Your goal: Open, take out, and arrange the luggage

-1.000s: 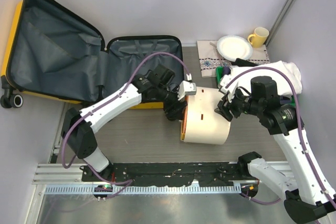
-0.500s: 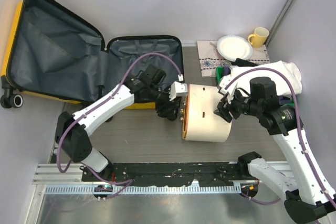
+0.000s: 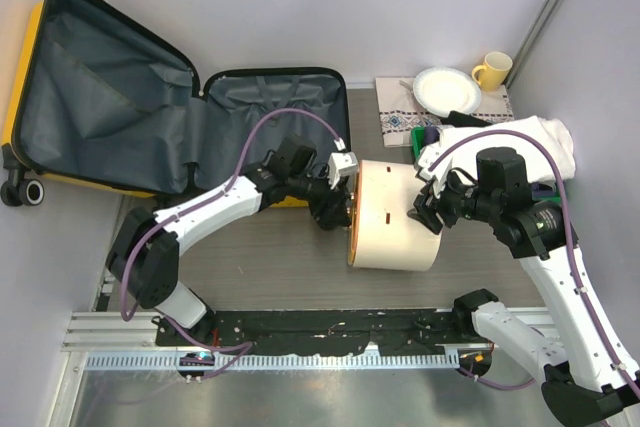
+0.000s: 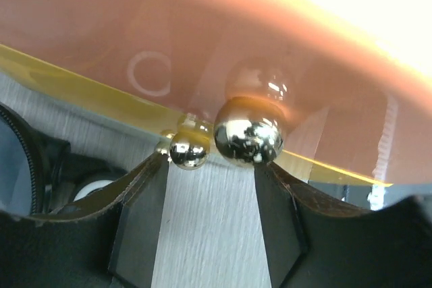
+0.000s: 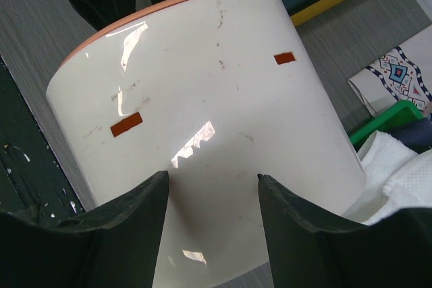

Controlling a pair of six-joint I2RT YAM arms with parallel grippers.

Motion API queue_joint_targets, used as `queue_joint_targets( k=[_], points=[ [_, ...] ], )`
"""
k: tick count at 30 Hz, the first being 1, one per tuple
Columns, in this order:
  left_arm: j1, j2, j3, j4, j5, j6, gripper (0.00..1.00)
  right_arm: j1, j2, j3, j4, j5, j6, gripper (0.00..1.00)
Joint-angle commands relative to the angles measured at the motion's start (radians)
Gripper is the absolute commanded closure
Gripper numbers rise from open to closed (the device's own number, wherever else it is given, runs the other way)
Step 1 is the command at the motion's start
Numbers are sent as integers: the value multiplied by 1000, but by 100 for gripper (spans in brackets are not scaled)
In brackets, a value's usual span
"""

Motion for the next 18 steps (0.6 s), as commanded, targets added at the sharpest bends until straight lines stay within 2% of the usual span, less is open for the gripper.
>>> queue_joint_targets(
  k=[1, 6, 8, 9, 11, 12, 13, 15, 16, 18],
  points=[
    [-9, -24, -32, 252, 53, -232, 42, -3, 65, -89, -248, 179, -50, 40],
    [16, -139, -72, 67, 17, -97, 38, -3, 60, -66, -230, 181, -24, 38],
    [63, -206, -71, -48, 6, -68, 33, -6, 63, -43, -204, 180, 11, 30],
    [83, -226, -60, -96, -14, -66, 24, -5, 68, -8, -198, 181, 19, 29],
    [158, -278, -28, -214, -110, -81, 15, -6, 81, 32, -164, 193, 60, 25],
    [197, -292, -16, -243, -132, -93, 5, -6, 89, 77, -150, 193, 77, 23],
    [287, -301, 25, -317, -126, -97, 0, -6, 97, 102, -124, 193, 94, 23],
    [368, -306, 84, -397, -120, -81, 0, -6, 126, 165, -91, 195, 143, 20],
    [425, -300, 162, -478, -134, -74, 0, -6, 135, 177, -40, 202, 162, 19],
    [467, -245, 303, -619, -203, -34, 1, -8, 158, 211, 44, 239, 227, 16]
  ],
)
